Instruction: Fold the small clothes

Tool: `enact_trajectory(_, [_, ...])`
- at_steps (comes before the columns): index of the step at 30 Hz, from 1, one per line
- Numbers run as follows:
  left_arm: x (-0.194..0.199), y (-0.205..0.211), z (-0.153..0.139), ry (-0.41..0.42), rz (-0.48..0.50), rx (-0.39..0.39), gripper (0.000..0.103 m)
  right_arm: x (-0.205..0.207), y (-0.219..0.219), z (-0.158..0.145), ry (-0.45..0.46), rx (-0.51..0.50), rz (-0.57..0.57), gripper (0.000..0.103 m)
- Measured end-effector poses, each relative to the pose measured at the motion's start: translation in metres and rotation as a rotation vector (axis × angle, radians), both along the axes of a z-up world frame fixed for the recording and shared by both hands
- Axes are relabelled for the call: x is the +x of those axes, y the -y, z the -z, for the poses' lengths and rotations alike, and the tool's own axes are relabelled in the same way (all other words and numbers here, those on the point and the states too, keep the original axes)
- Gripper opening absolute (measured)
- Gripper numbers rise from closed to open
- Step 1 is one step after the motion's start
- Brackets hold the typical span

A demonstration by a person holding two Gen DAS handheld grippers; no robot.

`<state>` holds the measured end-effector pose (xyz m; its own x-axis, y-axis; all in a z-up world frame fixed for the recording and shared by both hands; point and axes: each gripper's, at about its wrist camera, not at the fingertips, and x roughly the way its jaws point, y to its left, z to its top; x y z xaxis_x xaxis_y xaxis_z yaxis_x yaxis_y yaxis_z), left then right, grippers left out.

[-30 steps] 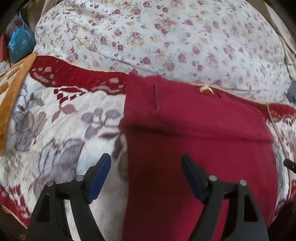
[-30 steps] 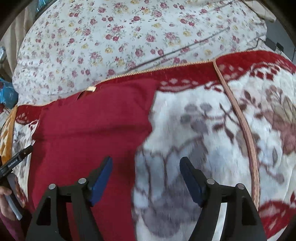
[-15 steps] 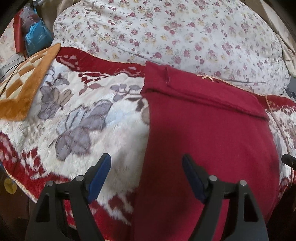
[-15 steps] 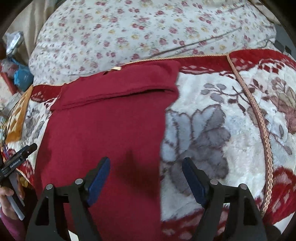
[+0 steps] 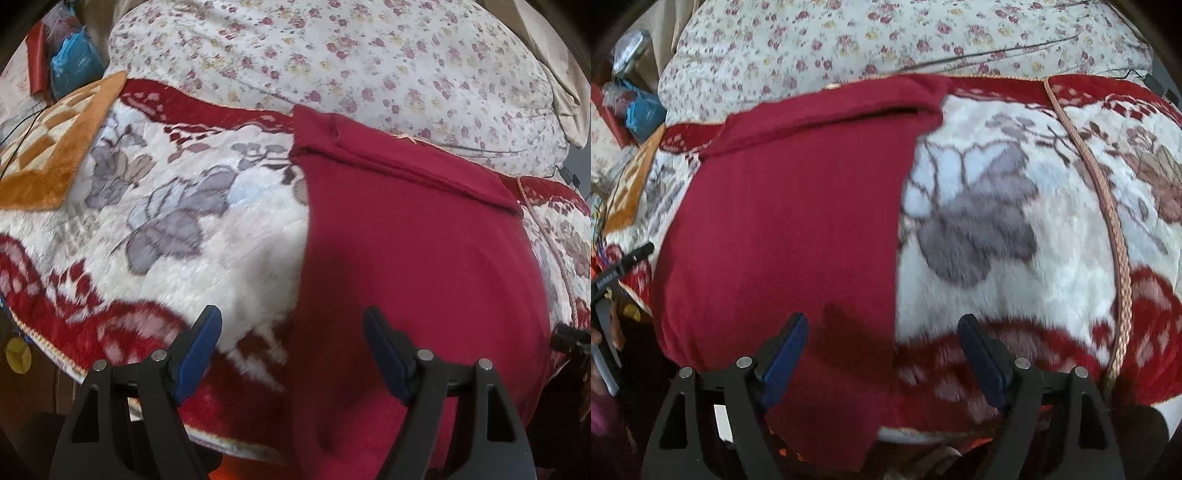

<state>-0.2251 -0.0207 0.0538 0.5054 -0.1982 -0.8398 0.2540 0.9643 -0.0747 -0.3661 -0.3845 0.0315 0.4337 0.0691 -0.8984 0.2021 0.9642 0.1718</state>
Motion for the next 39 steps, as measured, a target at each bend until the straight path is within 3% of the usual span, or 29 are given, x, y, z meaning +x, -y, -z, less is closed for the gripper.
enact_trajectory(5, [-0.011,-0.009,0.004,-0.021,0.001,0.004,0.078,-0.008,-0.008,0.011,-0.014,0.051,-0.025,0.087])
enact_trajectory(15, [-0.035,-0.006,0.027,-0.077,0.069,0.027,0.078,-0.023,-0.027,0.024,-0.075,0.048,-0.083,0.087])
enact_trajectory(20, [-0.039,-0.008,0.034,-0.107,0.069,0.024,0.078,-0.028,-0.045,0.029,-0.091,0.129,-0.169,0.088])
enact_trajectory(27, [-0.047,-0.007,0.044,-0.146,0.094,0.021,0.078,-0.032,-0.033,0.034,-0.064,0.205,-0.118,0.089])
enact_trajectory(39, [-0.052,-0.006,0.044,-0.145,0.102,0.024,0.078,-0.028,-0.045,0.032,-0.062,0.194,-0.146,0.09])
